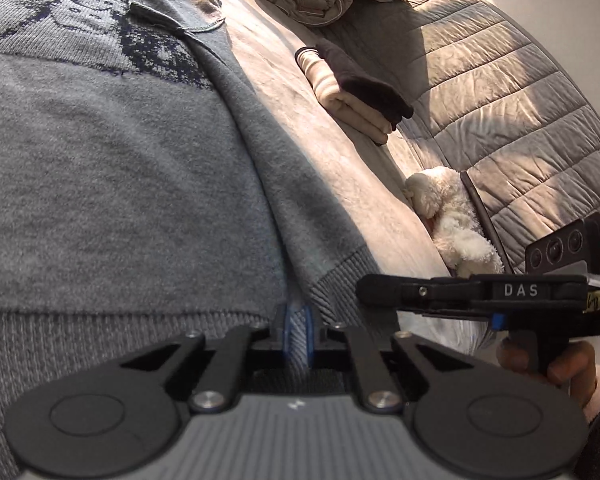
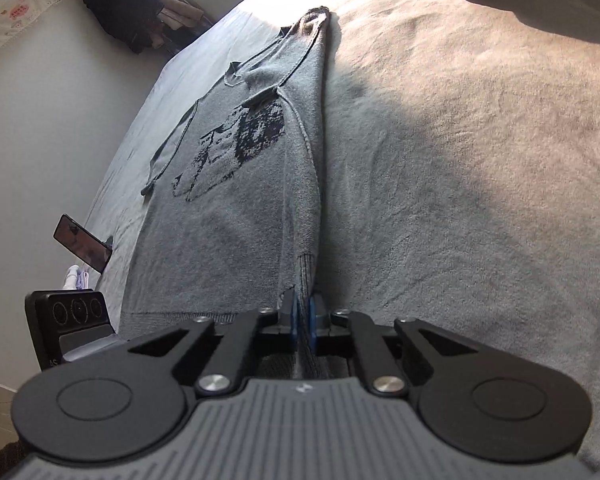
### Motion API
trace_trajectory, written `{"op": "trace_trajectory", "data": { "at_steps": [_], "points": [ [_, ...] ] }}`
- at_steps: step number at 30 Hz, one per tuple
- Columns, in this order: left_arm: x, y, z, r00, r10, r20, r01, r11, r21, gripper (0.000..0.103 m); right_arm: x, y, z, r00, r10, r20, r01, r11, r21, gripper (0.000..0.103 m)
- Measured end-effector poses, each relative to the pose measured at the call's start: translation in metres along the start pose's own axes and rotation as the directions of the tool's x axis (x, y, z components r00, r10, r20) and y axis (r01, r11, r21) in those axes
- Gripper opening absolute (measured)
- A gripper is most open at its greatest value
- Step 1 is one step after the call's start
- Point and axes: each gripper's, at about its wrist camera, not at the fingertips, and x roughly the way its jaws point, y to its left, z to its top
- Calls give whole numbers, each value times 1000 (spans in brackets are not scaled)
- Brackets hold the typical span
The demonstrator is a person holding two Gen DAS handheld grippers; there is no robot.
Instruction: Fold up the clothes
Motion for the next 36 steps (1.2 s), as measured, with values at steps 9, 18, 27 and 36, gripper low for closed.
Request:
{"op": "trace_trajectory", "data": {
  "at_steps": [9,18,27,36],
  "points": [
    [-33,-9,-11,995,34,-90,-21,990,139,17,24,40,-3,997,43,-61,-50,991,-126,8],
    [-85,7,6,989,145,-23,-139,974,179,57,55,53,-7,979,91,-183,-120,981,-151,16],
    [-75,29,49,979,194,62,-199,975,103,57,44,39,2,985,83,-150,-101,988,-113,20],
    [-44,39,72,976,216,30,-215,976,-38,55,43,13,13,998,39,-47,-42,997,-69,37]
  ]
}}
